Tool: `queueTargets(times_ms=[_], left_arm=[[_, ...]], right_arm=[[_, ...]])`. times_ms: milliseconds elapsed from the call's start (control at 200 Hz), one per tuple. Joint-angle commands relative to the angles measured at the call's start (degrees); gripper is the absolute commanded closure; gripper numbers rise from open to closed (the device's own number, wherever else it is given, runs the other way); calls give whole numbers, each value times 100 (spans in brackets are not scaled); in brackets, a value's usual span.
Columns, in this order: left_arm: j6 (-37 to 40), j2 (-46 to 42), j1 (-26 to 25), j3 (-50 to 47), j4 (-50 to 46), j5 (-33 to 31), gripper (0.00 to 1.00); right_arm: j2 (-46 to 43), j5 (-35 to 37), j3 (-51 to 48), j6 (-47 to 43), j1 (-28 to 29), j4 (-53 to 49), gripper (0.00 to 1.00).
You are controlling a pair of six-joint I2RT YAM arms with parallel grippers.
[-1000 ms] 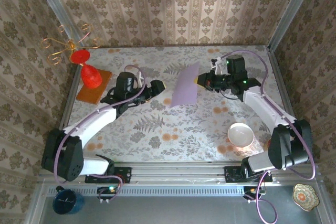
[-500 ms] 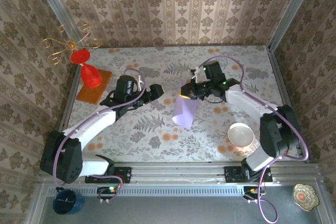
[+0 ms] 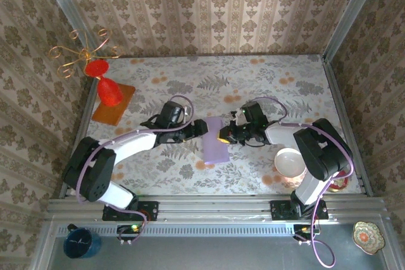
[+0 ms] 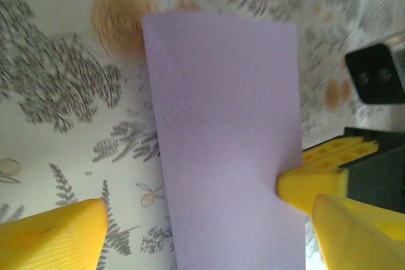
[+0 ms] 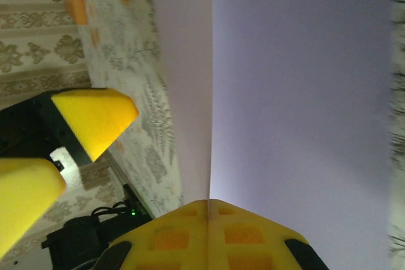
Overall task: Fold a paper plane with a square sheet of paper (pick it up from the middle)
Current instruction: First fold in half a square sheet of paper at the center of the table.
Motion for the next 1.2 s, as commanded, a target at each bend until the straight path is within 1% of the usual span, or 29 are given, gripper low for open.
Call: queueTargets(times_ms=[0,230,325,480,590,815,885,950,1045,1110,1195], left_arm=[[141,244,-249,279,-411,-302,19],[-86,679,-627,545,-492,-630,29],[-221,793,-716,631,-551,-901,34],[-407,998,-837,723,-540,-1121,41],[-523,1205,-895,803,-615,-1224,43],[-623,1514,-923,924,-877,-1349,53],[-615,1585,-945,965,-985,-1376,55],[-582,1664,-953,981,-1053,-1368,57],[-519,1814,-964,1008,-1164,-1359,58],[-509,1931,-981,1026,-1237,-1383,58],[-520,2067,-998,1078,-1365,-1460,59]], right_arm=[[87,183,23,-242,-73,92,100],[305,118,335,-870,-224,-504,100],[388,35,465,-1074,-278,-693,100],[526,-117,644,-1356,-286,-967,100],[604,-171,691,-1463,-313,-1065,100],[692,-267,705,-1377,-313,-1104,100],[640,-179,755,-1441,-343,-1304,93],[462,-41,729,-1486,-389,-1465,82],[53,223,635,-1531,-523,-1669,68],[-249,447,587,-1562,-638,-1819,61],[-569,753,594,-1643,-742,-2026,60]])
